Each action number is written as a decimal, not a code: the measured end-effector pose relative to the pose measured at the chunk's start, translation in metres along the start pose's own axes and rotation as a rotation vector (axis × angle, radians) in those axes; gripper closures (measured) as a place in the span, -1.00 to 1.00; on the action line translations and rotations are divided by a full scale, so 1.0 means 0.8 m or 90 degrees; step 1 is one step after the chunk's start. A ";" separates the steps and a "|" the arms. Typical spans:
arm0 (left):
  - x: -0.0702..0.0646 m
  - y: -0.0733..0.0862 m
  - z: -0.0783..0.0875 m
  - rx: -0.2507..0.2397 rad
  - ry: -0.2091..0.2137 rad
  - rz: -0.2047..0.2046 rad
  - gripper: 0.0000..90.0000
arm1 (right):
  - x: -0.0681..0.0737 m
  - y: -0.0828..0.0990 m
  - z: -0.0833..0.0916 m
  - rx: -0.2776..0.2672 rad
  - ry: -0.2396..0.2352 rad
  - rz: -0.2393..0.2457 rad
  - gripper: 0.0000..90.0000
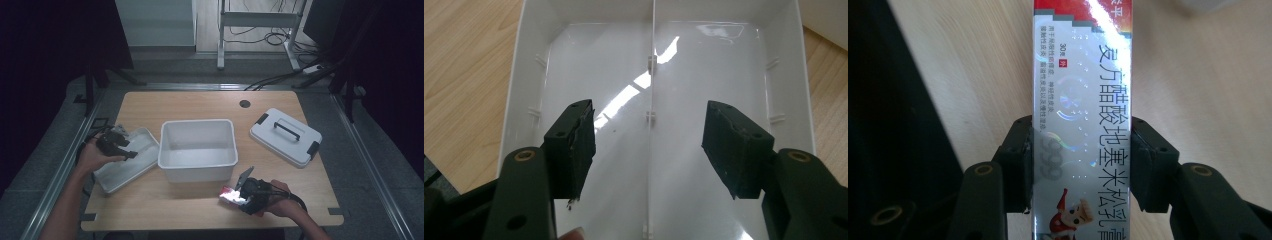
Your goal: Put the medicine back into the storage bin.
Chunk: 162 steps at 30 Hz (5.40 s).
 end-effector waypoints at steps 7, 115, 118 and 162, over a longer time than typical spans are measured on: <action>0.002 -0.002 0.006 -0.001 0.000 0.002 -0.15 | 0.019 -0.014 0.078 -0.090 -0.003 0.051 0.12; -0.008 -0.069 0.030 -0.044 -0.004 -0.032 -0.17 | -0.071 -0.213 0.081 0.000 -0.024 0.233 0.12; -0.009 -0.068 0.031 -0.045 -0.002 -0.028 -0.17 | -0.072 -0.211 0.079 0.002 -0.024 0.231 0.12; -0.016 -0.062 0.021 -0.031 0.010 -0.031 -0.17 | -0.087 -0.197 0.043 0.068 -0.034 0.255 0.12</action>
Point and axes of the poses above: each handheld gripper's, and its own axes: z roughly backward along the jaws, y roughly out of its underside, x roughly to its left, the point moved 10 cm from there along -z, roughly forward along the jaws, and after that the axes turned 15 degrees about -y, right-handed, at the moved point
